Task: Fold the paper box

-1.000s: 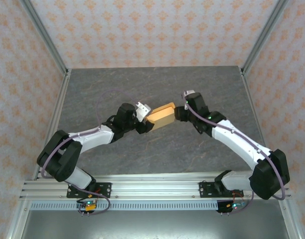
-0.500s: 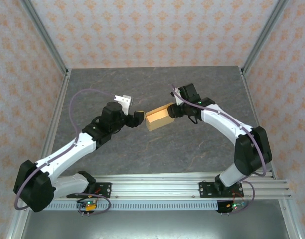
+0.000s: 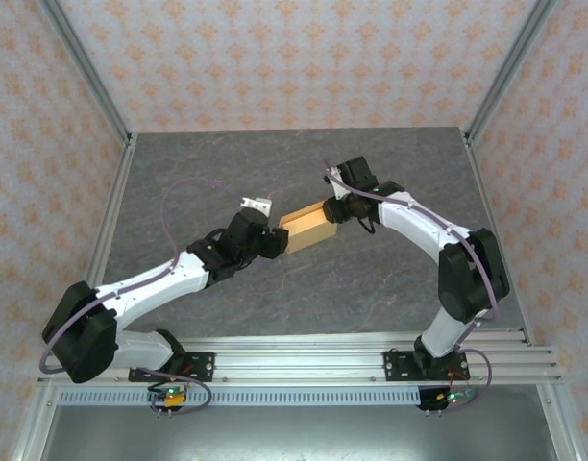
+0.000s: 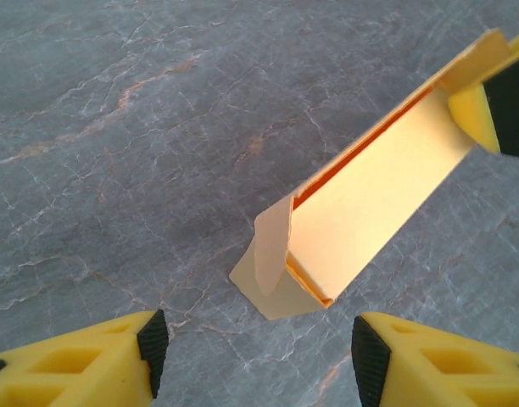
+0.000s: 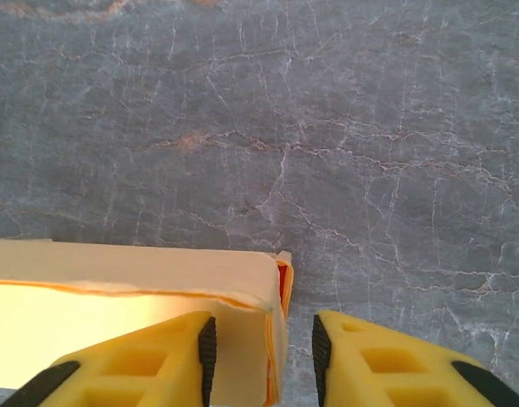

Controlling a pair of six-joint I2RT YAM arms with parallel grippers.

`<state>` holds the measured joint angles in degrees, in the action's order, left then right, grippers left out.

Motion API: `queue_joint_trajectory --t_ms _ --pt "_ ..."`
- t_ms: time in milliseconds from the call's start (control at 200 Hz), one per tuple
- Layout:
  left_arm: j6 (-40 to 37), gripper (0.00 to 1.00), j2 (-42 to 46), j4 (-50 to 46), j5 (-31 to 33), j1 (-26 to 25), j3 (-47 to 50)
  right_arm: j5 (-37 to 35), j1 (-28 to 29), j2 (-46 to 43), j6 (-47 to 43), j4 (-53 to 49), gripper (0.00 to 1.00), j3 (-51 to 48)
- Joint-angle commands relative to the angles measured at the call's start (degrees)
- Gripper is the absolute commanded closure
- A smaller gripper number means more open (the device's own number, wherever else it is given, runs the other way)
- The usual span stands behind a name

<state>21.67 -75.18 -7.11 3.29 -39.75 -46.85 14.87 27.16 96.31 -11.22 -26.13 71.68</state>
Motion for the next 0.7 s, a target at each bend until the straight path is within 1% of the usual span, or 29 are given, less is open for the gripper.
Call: queue_joint_trajectory --t_ms 0,115,305,460,496,691 --pt "2.93 0.45 -1.25 -0.82 4.01 -0.65 -2.92 -0.72 -0.14 0.5 2.11 -0.08 0.69 1.72" --pt "5.21 0.52 -2.99 -0.41 4.35 -0.76 -4.4 -1.89 0.54 0.47 4.86 -0.15 0.74 1.55" --pt "8.18 0.53 -6.33 -1.43 6.14 -1.11 -7.04 -8.97 3.04 -0.88 11.1 2.42 0.78 -0.81" --pt "8.65 0.6 -8.2 -2.3 7.14 -1.16 -8.74 -14.7 5.46 -1.76 16.72 5.39 0.8 -3.41" --pt "10.17 0.6 -8.55 -2.68 7.45 -1.16 -9.07 -15.67 6.03 -1.87 17.53 5.69 0.8 -3.8" --pt "10.59 0.61 -9.59 -5.14 8.26 -1.17 -10.39 -18.53 7.12 -2.4 19.91 5.92 0.82 -4.79"
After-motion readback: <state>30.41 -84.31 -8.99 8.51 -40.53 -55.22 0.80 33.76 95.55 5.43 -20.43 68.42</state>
